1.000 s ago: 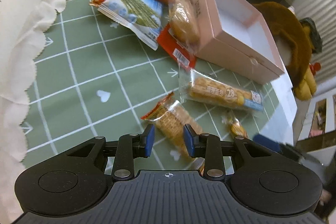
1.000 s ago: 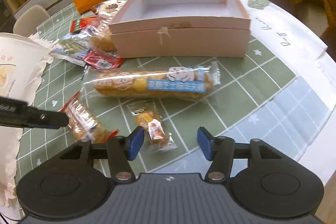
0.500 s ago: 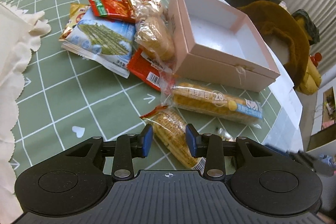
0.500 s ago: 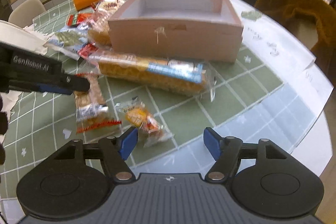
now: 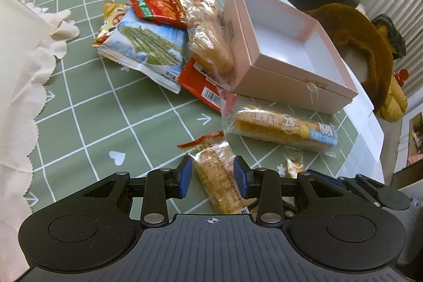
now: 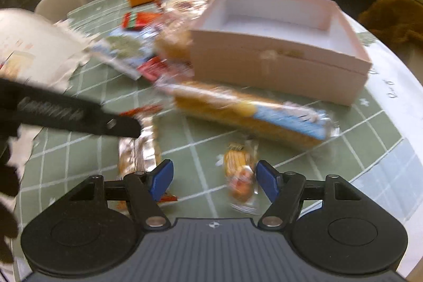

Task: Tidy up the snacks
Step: 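Lower the left gripper onto the wrapped wafer bar and close it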

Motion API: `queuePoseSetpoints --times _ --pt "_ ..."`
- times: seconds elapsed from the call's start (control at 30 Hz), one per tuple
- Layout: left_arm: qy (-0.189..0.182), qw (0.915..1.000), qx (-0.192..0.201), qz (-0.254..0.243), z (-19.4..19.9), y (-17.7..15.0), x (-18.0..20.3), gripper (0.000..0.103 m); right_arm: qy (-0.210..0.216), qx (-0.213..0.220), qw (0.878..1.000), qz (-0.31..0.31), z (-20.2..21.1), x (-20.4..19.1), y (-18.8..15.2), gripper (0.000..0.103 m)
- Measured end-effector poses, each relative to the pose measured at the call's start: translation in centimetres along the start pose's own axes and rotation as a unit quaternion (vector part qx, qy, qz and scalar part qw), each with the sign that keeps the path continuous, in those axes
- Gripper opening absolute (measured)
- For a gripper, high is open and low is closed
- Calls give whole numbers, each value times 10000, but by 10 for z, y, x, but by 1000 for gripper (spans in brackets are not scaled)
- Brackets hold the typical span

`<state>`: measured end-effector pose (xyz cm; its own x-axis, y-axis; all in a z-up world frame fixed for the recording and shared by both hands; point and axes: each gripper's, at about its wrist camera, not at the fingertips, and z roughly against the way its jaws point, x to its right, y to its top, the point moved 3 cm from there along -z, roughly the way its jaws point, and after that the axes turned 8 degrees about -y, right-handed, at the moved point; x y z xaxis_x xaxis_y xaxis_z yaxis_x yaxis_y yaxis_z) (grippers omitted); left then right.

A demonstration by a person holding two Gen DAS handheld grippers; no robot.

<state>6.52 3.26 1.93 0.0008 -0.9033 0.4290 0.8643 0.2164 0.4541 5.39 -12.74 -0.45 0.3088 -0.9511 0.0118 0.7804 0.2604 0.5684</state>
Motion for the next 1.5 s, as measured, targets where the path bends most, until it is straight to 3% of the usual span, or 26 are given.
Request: queuePoseSetpoints --times 0.2,0.4,0.53,0.63,0.8,0.87,0.93,1.0,1.13,1.2,1.3,1.4,1.5 --pt "50 9997 -14 -231 -2 -2 3 40 -326 168 9988 -333 16 34 -6 70" --pt "-146 9996 18 -237 -1 -4 10 40 -844 354 9942 -557 30 73 -15 75" --pt "-112 9993 353 -19 13 -2 14 40 -792 298 9941 -682 33 84 -21 75" --pt "-143 9990 397 145 18 -1 16 40 -751 231 9939 -779 30 84 -23 75" --pt "142 9953 418 -864 3 -7 46 40 -683 56 9942 -827 24 81 -29 75" --pt "381 9897 268 -1352 -8 -20 54 40 -706 59 9944 -780 23 78 -29 75" --pt "643 9796 375 -1868 -9 -32 60 41 -766 60 9941 -762 24 78 -30 75" --pt "768 9768 388 -1962 -5 -37 56 43 -789 13 9935 -821 22 82 -31 75" --pt "809 9851 351 -1479 2 -31 33 48 -798 -61 9924 -934 19 86 -32 75" --pt "625 9922 263 -1044 2 -24 22 51 -762 -84 9927 -927 18 85 -32 75" --pt "326 9983 141 -468 2 -17 17 47 -698 -64 9938 -861 17 80 -31 75" --pt "-10 10000 1 80 -6 -12 15 47 -651 -28 9947 -797 18 75 -30 75" --pt "34 10000 -40 77 -17 -7 20 52 -577 -40 9957 -729 16 70 -30 75"
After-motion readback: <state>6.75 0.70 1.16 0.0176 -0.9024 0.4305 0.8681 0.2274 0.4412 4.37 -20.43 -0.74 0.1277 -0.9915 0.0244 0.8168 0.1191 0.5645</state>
